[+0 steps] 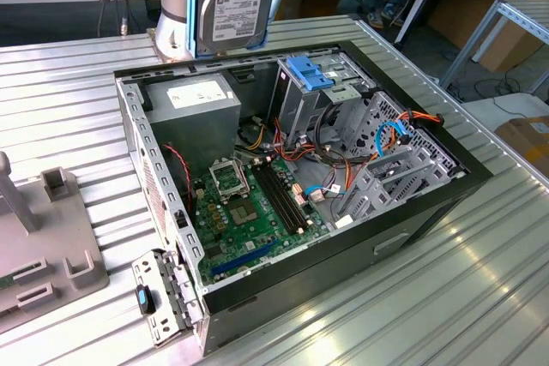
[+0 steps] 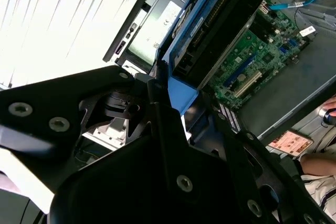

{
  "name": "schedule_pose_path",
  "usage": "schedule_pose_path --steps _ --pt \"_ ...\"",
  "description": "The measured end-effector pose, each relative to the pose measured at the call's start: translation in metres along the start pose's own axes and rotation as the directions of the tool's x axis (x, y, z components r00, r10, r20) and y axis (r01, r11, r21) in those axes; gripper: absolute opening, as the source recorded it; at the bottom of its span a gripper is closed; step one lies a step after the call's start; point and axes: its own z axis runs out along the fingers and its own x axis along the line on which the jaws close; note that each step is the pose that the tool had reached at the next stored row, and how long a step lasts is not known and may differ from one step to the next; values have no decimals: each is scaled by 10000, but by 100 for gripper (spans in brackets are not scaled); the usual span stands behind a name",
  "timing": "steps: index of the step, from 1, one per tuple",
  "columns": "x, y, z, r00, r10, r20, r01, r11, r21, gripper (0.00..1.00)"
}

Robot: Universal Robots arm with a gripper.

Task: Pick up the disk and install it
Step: 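Pick up the disk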

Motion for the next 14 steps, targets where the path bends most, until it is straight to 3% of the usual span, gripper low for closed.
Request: schedule_pose_path --steps 4,10,14 --pt "3 -7 104 10000 -6 -5 6 10000 -1 36" --pt "11 -16 195 10000 -19 -10 19 10000 -1 36" --pt "139 -5 240 10000 -29 -11 29 10000 -2 36"
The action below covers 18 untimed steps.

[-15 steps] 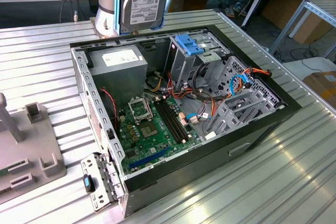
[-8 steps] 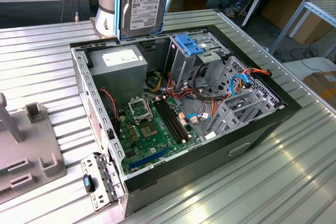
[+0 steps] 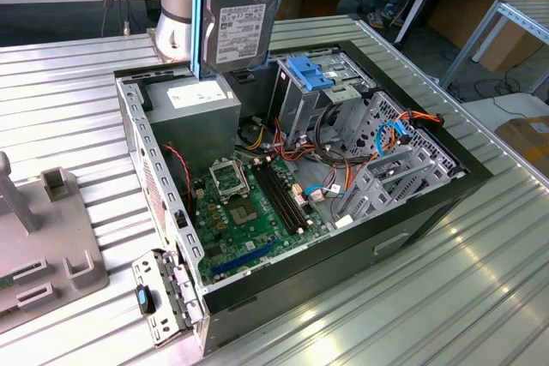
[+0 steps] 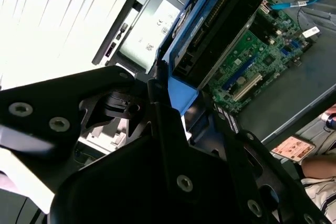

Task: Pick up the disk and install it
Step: 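Pick up the disk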

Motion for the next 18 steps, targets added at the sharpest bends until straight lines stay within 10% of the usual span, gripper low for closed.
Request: schedule_pose_path --steps 10,13,18 --pt "599 53 26 10000 -2 1 2 10000 1 36" --pt "721 64 30 10000 -2 2 2 10000 1 36" --pt "736 64 29 10000 -3 -1 3 10000 -1 36"
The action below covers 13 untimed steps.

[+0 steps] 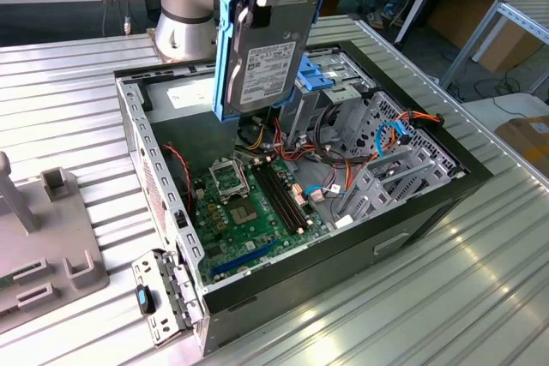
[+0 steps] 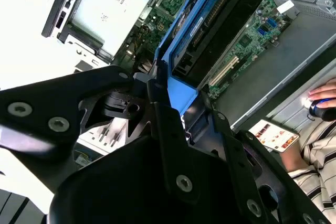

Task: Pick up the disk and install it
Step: 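Pick up the disk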

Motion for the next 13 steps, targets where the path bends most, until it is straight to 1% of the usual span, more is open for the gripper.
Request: schedule_pose_path --steps 2,7,13 --pt "50 5 0 10000 2 1 -2 10000 1 36" --pt "148 14 0 10000 2 1 -2 10000 1 36" --pt "153 14 0 10000 2 1 -2 10000 1 36"
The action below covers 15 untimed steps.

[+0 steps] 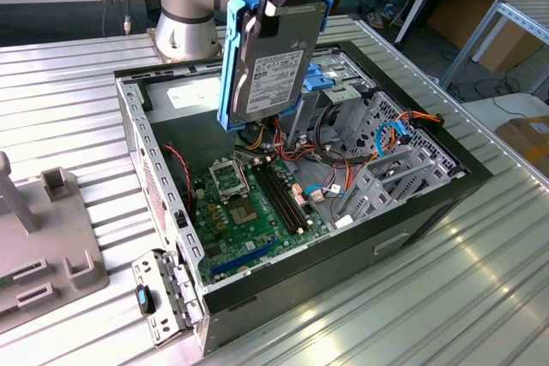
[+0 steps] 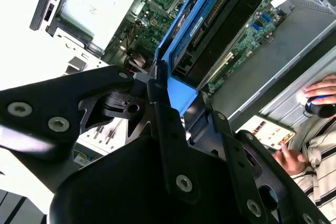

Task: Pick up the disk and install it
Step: 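Pick up the disk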

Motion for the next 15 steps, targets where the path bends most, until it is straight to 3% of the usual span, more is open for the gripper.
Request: schedule_pose_path --steps 15 --pt "75 7 -1 10000 0 0 0 10000 0 36"
